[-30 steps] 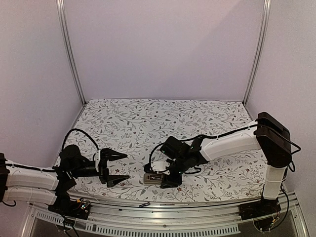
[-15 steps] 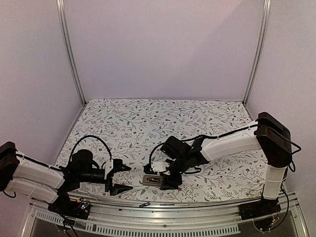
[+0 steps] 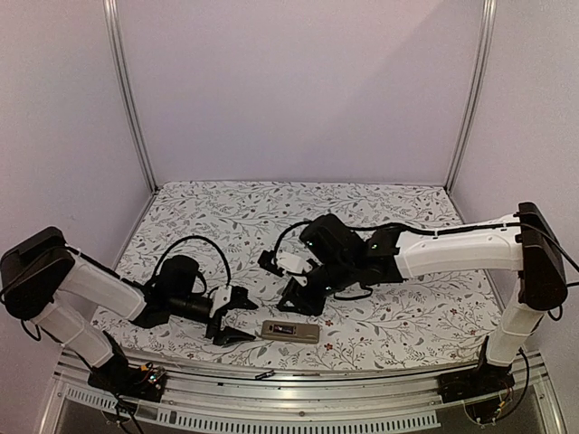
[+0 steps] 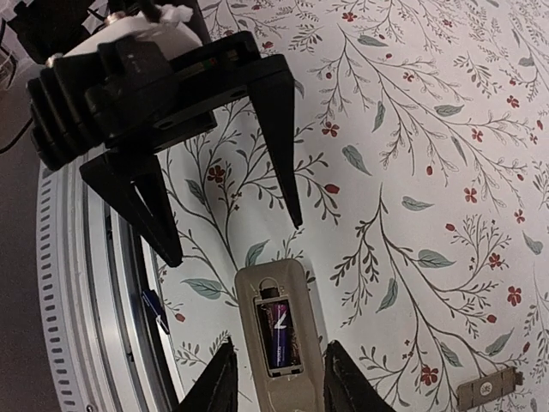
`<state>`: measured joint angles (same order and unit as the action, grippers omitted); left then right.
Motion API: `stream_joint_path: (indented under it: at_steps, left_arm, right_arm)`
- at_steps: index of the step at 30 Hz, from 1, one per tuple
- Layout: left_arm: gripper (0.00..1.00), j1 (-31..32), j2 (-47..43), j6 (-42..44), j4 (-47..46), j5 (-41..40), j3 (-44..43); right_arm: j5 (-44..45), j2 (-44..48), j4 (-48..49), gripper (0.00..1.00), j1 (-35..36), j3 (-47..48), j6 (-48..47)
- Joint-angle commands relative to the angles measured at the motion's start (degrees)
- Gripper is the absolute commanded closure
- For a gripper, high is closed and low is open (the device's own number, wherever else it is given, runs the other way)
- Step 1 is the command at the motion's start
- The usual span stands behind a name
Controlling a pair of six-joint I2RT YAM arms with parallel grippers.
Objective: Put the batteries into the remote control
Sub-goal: Place the remote control without batteries at the center of the board, then adjust the battery in the battery compartment.
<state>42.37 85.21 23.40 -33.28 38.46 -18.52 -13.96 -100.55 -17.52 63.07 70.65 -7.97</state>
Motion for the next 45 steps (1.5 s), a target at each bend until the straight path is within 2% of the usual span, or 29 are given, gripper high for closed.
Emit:
stream_joint_path:
  at_steps: [1, 5, 7, 8, 11, 14, 19, 24, 33, 38, 45]
  left_arm:
    - [0.18, -1.06, -0.57, 6.24, -3.25, 10.07, 4.97]
    - [0.15, -0.38, 4.28, -0.88, -7.98, 7.02, 4.37]
    - [0.17, -0.44, 9.16, -6.86, -10.78, 2.55, 2.31]
    - [0.18, -0.33, 10.95, -7.18, -12.14, 2.12, 1.84]
    - [0.16, 2.29, 11.82, -2.68, -18.48, 1.15, 4.44]
    - [0.15, 3.16, 12.78, -3.68, -17.29, 0.15, 2.99]
    - [0.23, 4.48, 15.51, -2.37, -21.46, -4.19, 3.25]
    - [0.28, 4.56, 16.62, -0.64, -18.43, -7.31, 1.75]
    - [0.28, 5.62, 19.68, 0.77, -20.44, -2.22, 0.41]
    - [0.38, 5.62, 20.11, -0.52, -18.74, -3.56, -0.27]
    - [0.55, 7.42, 18.74, 0.27, -19.92, -0.91, 2.45]
  right_arm:
    - [2.66, -1.59, 1.54, 0.67, 1.69, 0.54, 13.47]
    - [1.33, -3.83, 3.49, 0.68, 2.09, -0.49, 15.43]
    - [1.11, -4.39, 4.06, 0.70, 2.23, -1.50, 14.83]
    - [1.01, -4.54, 4.55, 0.71, 2.31, -2.10, 14.34]
    - [1.67, -5.18, 4.89, 0.73, 2.32, -3.58, 12.83]
    - [2.30, -5.91, 4.32, 0.76, 2.32, -3.59, 12.71]
    - [0.62, -6.82, 4.62, 0.78, 2.32, -4.00, 13.98]
    - [0.48, -8.89, 4.42, 0.79, 2.60, -3.90, 13.10]
    - [-0.74, -7.37, 5.01, 0.80, 2.59, -6.97, 11.92]
    - [-0.83, -7.33, 5.36, 0.80, 2.54, -7.46, 10.50]
    - [-0.07, -8.51, 3.93, 0.79, 1.67, -4.95, 7.07]
